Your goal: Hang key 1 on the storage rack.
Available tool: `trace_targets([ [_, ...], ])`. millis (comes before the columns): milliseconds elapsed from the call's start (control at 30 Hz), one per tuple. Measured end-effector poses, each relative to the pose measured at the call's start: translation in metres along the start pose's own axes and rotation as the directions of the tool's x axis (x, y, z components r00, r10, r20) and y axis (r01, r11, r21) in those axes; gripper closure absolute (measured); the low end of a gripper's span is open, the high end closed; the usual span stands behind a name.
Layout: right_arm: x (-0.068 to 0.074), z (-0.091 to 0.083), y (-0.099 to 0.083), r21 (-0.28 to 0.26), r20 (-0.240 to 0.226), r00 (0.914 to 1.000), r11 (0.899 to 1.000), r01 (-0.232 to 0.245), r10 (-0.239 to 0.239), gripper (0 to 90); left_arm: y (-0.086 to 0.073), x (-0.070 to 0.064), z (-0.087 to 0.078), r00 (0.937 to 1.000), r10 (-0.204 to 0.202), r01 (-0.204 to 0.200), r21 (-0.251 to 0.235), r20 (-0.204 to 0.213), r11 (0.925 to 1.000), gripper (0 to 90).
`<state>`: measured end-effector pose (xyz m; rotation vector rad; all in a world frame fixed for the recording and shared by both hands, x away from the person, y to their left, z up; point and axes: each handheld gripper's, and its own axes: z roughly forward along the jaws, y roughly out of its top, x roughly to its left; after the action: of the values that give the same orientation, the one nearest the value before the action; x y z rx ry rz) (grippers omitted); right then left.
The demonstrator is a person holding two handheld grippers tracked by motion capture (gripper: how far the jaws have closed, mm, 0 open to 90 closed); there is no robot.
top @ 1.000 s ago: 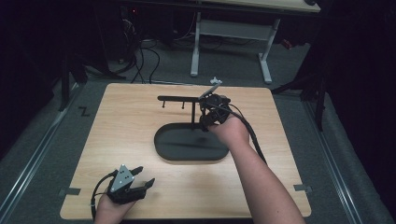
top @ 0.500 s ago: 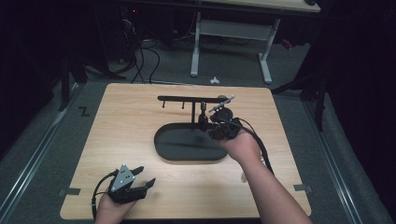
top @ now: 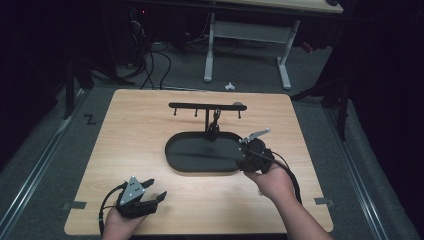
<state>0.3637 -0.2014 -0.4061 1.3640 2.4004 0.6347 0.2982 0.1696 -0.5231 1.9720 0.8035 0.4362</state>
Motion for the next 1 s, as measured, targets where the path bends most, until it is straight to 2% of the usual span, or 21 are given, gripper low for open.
trace_targets([
  [233, -0.009, 0.001, -0.032, -0.015, 0.005, 0.9995, 0.999, -0.032, 0.033, 57.3, 0.0, -0.002, 0.001, 1.0, 0.006, -0.006, 0.007, 0.001, 1.0, 36.1],
  [267, -0.009, 0.001, -0.032, -0.015, 0.005, 0.9995, 0.999, -0.032, 0.033, 57.3, 0.0, -0.002, 0.001, 1.0, 0.006, -0.006, 0.007, 0.001, 1.0, 36.1],
  [333, -0.015, 0.003, -0.044, -0.016, 0.007, 0.999, 0.999, -0.045, 0.045, 57.3, -0.001, -0.002, 0.002, 1.0, 0.007, -0.007, 0.012, 0.004, 0.9999, 36.1],
  [567, -0.044, 0.008, -0.068, 0.01, 0.048, 0.9942, 0.995, -0.097, 0.097, 59.1, -0.001, -0.003, 0.002, 0.9999, 0.012, -0.012, 0.018, 0.005, 0.9998, 36.2],
  [800, -0.08, 0.015, -0.082, 0.049, 0.112, 0.9811, 0.985, -0.164, 0.158, 65.1, -0.001, -0.003, 0.003, 0.9999, 0.016, -0.017, 0.023, 0.006, 0.9996, 36.2],
  [967, -0.101, 0.021, -0.086, 0.054, 0.13, 0.9623, 0.967, -0.248, 0.239, 67.8, -0.002, -0.002, 0.003, 0.9998, 0.016, -0.016, 0.026, 0.007, 0.9995, 36.2],
  [1000, -0.101, 0.021, -0.086, 0.054, 0.13, 0.9623, 0.967, -0.248, 0.239, 67.8, -0.002, -0.002, 0.003, 0.9998, 0.016, -0.016, 0.026, 0.007, 0.9995, 36.2],
])
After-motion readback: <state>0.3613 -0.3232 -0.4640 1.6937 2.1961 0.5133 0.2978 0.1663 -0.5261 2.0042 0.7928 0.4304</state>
